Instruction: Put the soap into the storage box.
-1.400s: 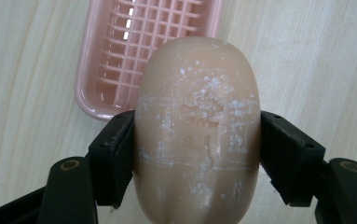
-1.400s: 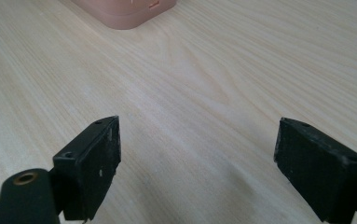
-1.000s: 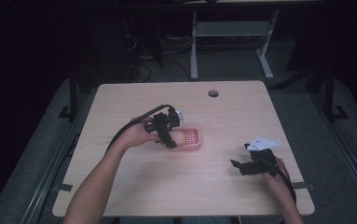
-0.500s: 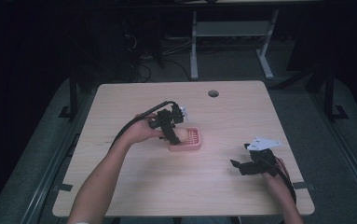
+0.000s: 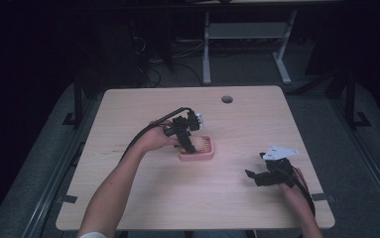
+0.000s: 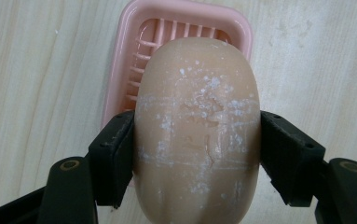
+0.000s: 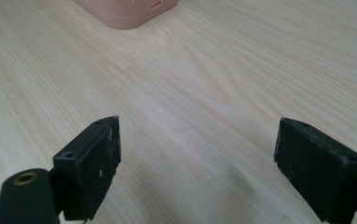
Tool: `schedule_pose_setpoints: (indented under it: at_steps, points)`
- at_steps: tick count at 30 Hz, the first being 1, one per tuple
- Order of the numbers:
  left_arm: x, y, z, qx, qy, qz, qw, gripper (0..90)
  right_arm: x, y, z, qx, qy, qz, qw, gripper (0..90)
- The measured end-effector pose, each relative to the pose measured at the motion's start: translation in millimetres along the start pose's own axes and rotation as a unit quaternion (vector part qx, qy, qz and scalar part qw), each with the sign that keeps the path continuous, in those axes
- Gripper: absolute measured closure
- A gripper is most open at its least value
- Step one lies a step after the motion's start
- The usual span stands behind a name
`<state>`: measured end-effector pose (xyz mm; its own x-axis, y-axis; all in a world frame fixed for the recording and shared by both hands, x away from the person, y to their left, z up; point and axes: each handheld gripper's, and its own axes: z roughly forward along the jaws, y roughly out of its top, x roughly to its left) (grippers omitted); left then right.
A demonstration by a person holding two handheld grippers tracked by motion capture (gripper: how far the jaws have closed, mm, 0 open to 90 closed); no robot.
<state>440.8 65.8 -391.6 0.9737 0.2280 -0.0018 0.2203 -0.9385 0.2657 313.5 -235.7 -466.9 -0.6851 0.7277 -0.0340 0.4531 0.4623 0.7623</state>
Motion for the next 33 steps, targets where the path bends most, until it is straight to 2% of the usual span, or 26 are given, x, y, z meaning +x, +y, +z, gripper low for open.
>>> schedule_pose_setpoints:
  at_steps: [17, 33]
  points:
    - [4.5, 0.6, 9.8, 0.007, -0.008, -0.01, 0.9999, 32.0, 0.5, 0.1, 0.6, 0.001, 0.002, 0.003, 1.0, 13.9]
    - [6.0, 2.8, 16.3, 0.011, -0.011, -0.007, 0.9999, 32.0, 0.6, 0.1, 1.2, 0.001, 0.002, 0.003, 1.0, 13.9]
